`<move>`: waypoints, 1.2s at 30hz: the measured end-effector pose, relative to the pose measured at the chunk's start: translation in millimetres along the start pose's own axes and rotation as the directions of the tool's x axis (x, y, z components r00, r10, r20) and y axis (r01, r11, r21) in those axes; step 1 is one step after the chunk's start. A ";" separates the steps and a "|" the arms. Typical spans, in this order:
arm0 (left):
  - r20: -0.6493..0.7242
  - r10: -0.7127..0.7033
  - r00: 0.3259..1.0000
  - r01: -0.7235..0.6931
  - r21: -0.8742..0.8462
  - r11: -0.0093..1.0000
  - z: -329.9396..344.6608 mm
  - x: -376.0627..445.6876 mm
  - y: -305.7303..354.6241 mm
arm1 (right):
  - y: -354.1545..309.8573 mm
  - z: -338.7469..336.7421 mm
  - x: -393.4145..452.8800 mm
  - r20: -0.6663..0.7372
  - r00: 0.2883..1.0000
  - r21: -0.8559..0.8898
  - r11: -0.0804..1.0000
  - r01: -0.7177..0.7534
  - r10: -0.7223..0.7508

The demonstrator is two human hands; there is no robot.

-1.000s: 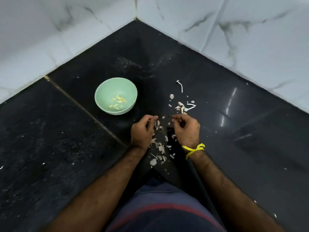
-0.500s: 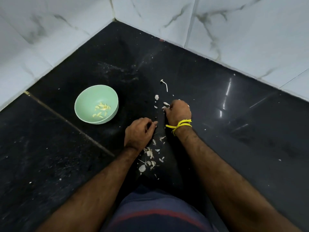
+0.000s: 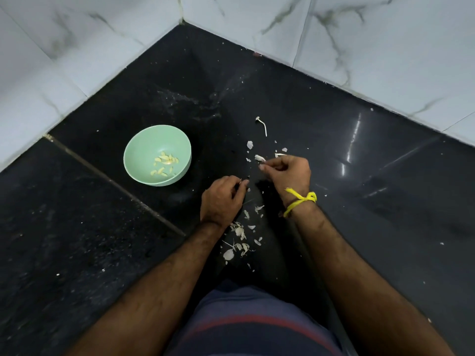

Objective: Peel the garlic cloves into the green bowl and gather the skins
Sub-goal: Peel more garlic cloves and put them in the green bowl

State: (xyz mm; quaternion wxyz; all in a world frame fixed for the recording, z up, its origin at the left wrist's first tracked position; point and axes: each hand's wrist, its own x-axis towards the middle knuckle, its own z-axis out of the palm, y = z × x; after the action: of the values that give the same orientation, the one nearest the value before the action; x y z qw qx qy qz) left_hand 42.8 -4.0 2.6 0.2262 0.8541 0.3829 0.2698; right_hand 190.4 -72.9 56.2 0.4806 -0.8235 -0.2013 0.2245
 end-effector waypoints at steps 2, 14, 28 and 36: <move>-0.008 0.004 1.000 -0.004 -0.014 1.000 -0.9 -0.2 1.0 | 9.4 -4.7 -8.6 0.049 0.993 0.128 0.986 -0.109 0.103; 0.043 0.105 0.994 -0.104 -0.022 0.994 -5.9 -23.5 6.1 | 19.7 -21.6 -51.9 0.133 0.976 0.075 0.980 -0.183 0.172; 0.062 0.166 0.984 -0.164 -0.038 0.986 -5.0 -35.7 4.5 | 6.8 -6.6 -51.1 0.247 0.968 -0.462 0.884 0.073 0.049; 0.063 0.160 0.985 -0.158 -0.032 0.987 -2.8 -35.1 4.2 | 2.7 -3.9 -46.6 0.260 0.963 -0.562 0.823 0.089 0.073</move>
State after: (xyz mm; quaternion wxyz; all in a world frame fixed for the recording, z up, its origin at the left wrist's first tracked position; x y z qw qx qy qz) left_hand 23.6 -33.2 -2.9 0.2277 0.8872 0.3022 0.2639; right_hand 154.8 -102.4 63.8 0.1824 -0.8898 -0.3258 0.2624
